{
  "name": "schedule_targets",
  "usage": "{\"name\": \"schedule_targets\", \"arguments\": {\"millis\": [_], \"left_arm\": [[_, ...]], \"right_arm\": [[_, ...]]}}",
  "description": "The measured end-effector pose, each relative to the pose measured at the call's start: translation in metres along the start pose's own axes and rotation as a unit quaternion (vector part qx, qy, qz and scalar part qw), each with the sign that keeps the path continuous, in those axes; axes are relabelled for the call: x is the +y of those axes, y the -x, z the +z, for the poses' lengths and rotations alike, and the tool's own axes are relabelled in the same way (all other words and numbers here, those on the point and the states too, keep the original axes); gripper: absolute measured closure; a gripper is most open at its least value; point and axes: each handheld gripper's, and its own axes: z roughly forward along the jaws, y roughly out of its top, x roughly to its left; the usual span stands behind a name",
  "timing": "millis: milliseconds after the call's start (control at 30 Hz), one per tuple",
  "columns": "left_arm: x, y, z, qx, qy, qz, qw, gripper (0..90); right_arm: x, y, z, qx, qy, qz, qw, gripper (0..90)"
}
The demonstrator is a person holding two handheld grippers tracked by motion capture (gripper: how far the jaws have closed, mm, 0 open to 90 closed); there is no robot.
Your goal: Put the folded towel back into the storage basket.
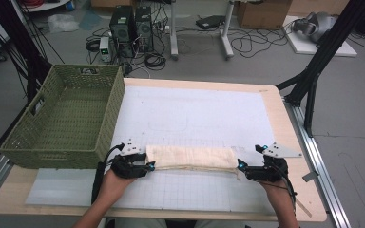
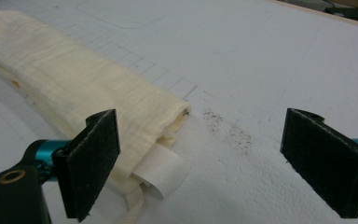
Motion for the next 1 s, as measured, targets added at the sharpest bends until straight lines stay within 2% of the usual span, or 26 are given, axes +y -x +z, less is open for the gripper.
{"name": "schedule_targets", "arguments": {"millis": [133,333,500,700,833,1000], "left_arm": [[0.000,0.003,0.001,-0.010,0.001,0.011,0.9999,65.7],[0.001,0.003,0.002,-0.015,0.003,0.014,0.9998,78.9],[0.001,0.000,0.001,-0.021,0.009,0.002,0.9997,80.2],[0.002,-0.002,-0.001,-0.028,0.021,-0.003,0.9994,80.3],[0.003,-0.003,-0.003,-0.030,0.035,-0.008,0.9989,80.2],[0.003,-0.004,-0.004,-0.032,0.043,-0.012,0.9985,80.0]], "right_arm": [[0.000,0.000,0.001,0.002,0.000,-0.001,1.0000,11.1],[0.000,0.000,0.002,0.003,-0.003,0.008,1.0000,11.1],[0.000,0.000,0.003,0.002,-0.009,0.010,0.9999,11.0],[-0.002,-0.004,0.010,0.009,-0.043,-0.001,0.9990,11.3],[-0.003,-0.005,0.012,0.013,-0.042,-0.003,0.9990,12.8],[-0.005,-0.006,0.015,0.023,-0.045,0.007,0.9987,15.8]]}}
